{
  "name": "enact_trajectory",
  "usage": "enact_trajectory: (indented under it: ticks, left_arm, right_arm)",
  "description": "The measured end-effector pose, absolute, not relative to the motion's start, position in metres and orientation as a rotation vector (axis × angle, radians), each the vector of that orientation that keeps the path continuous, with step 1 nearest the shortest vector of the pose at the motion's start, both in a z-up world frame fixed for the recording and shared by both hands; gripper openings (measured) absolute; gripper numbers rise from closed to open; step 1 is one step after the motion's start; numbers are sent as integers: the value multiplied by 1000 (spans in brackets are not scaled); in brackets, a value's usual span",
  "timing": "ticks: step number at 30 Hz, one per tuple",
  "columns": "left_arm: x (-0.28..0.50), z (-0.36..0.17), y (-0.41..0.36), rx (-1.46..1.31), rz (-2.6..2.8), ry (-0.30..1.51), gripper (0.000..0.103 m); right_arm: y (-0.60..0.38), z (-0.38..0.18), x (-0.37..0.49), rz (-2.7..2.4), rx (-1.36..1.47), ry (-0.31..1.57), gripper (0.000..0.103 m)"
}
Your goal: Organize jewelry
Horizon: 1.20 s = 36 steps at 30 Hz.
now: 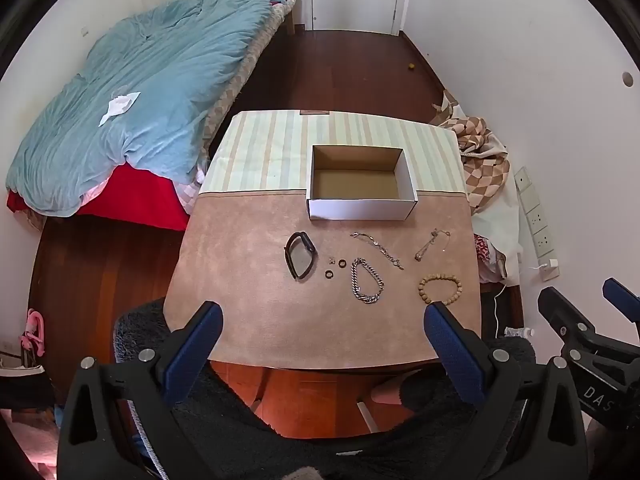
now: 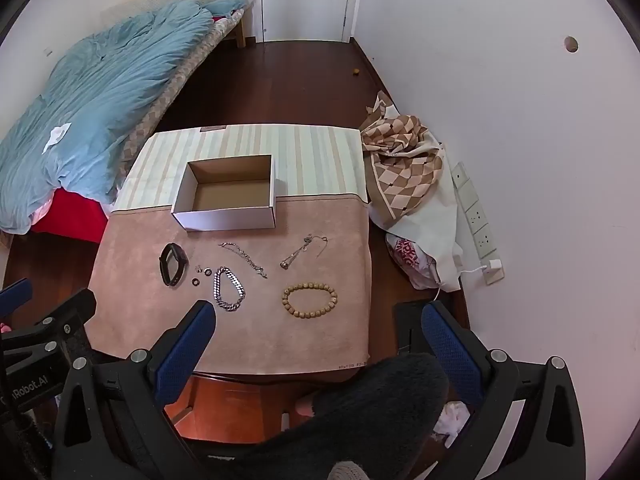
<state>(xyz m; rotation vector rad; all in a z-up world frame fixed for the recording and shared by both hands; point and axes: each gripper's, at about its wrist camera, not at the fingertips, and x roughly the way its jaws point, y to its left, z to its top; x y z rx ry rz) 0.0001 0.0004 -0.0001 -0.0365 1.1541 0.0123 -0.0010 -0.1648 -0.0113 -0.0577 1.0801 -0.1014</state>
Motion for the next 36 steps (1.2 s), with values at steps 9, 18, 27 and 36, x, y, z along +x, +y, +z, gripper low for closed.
enact_trajectory:
  ticks: [9,18,27,36]
  left_arm:
    - [-1,1,0,-25,21,1143,103]
    - [-1,1,3,-26,22,1147,103]
    - [-2,0,5,-26,21,1146,103]
    - [-4,-1,8,-30,22,1141,103]
  right_arm:
    - [-164,-11,-1,-101,-56,1081,103]
    - [-164,-10,-1,-100,-57,1081,103]
    - [-163,-6,0,-105,-53,1075,103]
    - [-164,-5,0,-101,-55,1071,103]
